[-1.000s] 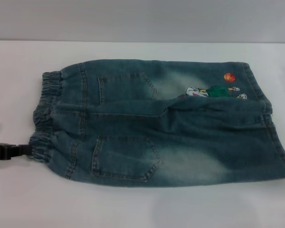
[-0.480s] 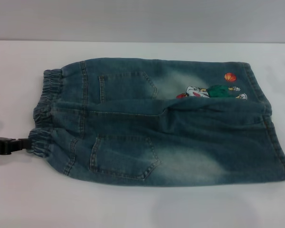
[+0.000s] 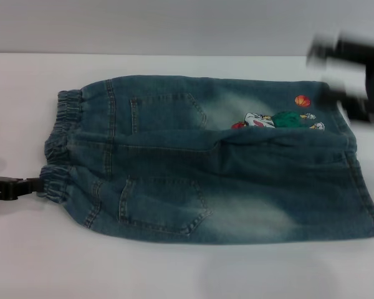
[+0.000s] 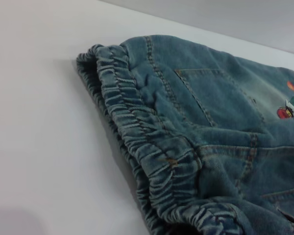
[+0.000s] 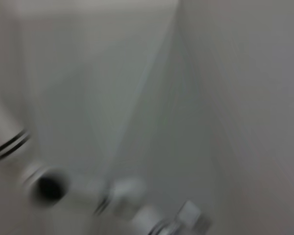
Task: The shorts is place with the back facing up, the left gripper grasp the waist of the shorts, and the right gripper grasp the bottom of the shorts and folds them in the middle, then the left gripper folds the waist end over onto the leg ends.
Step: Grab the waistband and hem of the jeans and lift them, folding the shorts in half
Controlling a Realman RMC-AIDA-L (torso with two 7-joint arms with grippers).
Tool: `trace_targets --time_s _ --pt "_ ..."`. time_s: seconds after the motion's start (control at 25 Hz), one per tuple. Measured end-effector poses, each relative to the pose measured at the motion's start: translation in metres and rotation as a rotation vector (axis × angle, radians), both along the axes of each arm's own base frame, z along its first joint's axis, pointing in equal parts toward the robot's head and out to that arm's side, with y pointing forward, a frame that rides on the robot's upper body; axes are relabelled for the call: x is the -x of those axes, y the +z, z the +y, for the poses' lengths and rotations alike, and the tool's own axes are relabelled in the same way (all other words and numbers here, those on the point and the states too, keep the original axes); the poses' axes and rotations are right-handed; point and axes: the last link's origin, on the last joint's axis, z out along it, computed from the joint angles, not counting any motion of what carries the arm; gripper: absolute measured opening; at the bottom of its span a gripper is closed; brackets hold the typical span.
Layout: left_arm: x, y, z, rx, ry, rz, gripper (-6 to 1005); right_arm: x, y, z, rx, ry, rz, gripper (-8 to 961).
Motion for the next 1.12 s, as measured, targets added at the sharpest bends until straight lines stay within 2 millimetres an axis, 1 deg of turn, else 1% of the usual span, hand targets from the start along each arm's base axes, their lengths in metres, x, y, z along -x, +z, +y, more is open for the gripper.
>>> trace_targets --time_s 0.16,0.28,0.44,0.48,0.52,0.68,0.84,1.12 --pt "-0.001 -0.002 0.000 -0.016 0.002 -0.014 39 -0.013 0.003 -0.014 0.208 0.027 -0.210 641" --pt "-0.003 -0.004 0.001 -0.022 0.000 -0.024 39 -0.023 0.004 -0.021 0.276 0.012 -0.312 642" --pt "-0.005 -0.008 0.001 -0.024 -0.005 -0.031 39 -0.036 0.003 -0.029 0.326 -0.025 -0.392 642" --pt "-0.006 -0.009 0.002 -0.024 -0.006 -0.033 39 -0.044 0.002 -0.033 0.353 -0.046 -0.436 642" --pt "-0.007 -0.009 0.002 -0.026 -0.007 -0.036 39 -0.044 0.002 -0.033 0.353 -0.046 -0.436 641" --pt "-0.009 -0.011 0.003 -0.034 -0.007 -0.050 39 -0.058 0.003 -0.038 0.390 -0.096 -0.525 640" --pt "-0.012 -0.013 0.004 -0.044 -0.009 -0.061 39 -0.072 0.008 -0.040 0.389 -0.147 -0.588 639" --pt "-0.016 -0.017 0.006 -0.059 -0.014 -0.073 38 -0.096 0.012 -0.037 0.374 -0.257 -0.753 640"
